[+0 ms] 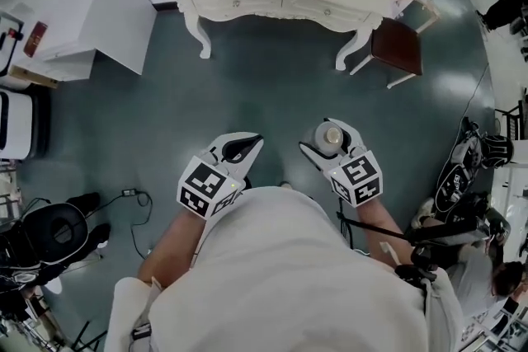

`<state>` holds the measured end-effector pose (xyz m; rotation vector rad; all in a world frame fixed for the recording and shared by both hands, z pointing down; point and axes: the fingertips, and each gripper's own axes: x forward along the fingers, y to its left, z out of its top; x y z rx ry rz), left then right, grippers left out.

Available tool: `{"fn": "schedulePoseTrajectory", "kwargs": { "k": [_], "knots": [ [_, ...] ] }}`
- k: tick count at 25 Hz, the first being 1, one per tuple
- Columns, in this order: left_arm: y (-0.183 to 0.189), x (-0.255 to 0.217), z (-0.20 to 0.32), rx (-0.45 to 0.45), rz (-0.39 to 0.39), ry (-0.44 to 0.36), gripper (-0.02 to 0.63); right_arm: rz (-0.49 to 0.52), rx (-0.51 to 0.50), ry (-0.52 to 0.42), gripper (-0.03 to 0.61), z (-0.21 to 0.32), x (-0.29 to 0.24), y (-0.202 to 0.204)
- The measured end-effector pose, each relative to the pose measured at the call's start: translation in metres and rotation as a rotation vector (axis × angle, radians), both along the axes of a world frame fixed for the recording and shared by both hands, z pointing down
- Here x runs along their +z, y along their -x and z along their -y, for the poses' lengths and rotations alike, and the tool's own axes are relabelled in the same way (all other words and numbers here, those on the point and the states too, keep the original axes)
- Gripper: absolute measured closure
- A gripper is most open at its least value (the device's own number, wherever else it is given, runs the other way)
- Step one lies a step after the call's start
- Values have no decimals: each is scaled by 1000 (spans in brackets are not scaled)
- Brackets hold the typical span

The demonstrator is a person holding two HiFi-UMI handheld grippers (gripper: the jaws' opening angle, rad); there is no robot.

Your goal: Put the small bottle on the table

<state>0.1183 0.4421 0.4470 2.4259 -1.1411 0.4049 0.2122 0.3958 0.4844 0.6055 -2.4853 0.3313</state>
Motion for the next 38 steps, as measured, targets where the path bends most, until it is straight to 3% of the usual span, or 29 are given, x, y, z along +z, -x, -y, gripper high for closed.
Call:
{"fn": "schedulePoseTrajectory", "kwargs": {
  "k": [10, 14, 23, 38],
  "knots": [
    [137, -13, 77, 114, 11, -39, 611, 32, 120, -31, 244, 75, -30, 126],
    [168, -4, 96, 123, 4, -24, 611, 31, 148, -27, 244, 90, -32, 152],
    [175, -6, 149, 135, -7, -33, 611, 8, 167, -13, 244, 142, -28, 158],
    [142, -35, 366, 95, 67, -24, 611, 28, 96, -82, 244, 379, -44, 132]
  ]
}}
